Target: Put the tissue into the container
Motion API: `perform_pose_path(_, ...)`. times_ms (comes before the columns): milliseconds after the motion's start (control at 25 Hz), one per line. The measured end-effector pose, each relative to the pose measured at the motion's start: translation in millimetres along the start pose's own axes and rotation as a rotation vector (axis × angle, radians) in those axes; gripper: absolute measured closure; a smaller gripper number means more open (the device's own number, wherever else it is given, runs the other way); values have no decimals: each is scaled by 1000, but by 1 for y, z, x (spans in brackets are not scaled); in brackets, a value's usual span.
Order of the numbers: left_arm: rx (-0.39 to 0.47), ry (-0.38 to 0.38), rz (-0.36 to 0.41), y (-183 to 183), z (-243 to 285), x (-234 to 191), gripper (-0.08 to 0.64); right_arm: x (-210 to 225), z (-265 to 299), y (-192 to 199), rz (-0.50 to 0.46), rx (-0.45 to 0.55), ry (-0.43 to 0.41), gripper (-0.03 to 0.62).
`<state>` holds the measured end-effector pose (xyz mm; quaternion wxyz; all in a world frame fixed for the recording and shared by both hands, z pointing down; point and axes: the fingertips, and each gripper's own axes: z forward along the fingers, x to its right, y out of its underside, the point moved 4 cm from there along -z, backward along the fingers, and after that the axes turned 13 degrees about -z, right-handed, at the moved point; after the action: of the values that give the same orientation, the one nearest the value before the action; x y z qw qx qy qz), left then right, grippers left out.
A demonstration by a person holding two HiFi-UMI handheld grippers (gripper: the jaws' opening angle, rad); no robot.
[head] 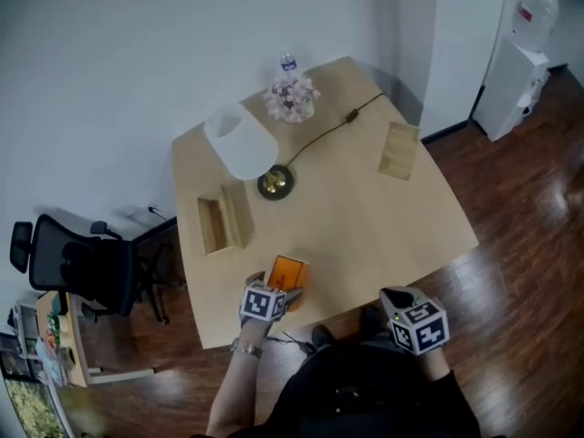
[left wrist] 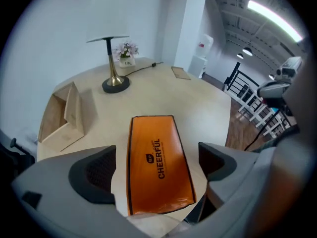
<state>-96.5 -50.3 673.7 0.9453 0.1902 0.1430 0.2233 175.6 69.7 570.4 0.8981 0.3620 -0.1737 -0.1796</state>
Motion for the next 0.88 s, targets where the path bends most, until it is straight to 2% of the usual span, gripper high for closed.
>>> perform_pose_path(160, -87, -77, -3, 23, 22, -3, 69, 16, 3, 0, 28, 21, -26, 601)
perform_pose_path(360, -71, -139, -88, 30, 26, -2, 115, 19, 14, 2, 40, 15, -101, 601)
perform_pose_path(480, -66, -139, -107, 34, 25, 1, 148, 14, 22, 2, 21, -5, -132, 601)
perform_pose_path(600, -19, -111, -115, 34, 11, 3, 176, 10, 31, -7, 2, -14, -128, 602)
perform_pose_path(720, 70, -87, -125, 33, -16, 4, 181, 7, 43, -21, -9, -12, -103, 602)
perform_pose_path(880, 173, -71, -195, 37, -60, -11, 183, -3, 59, -47, -19, -10, -85, 602)
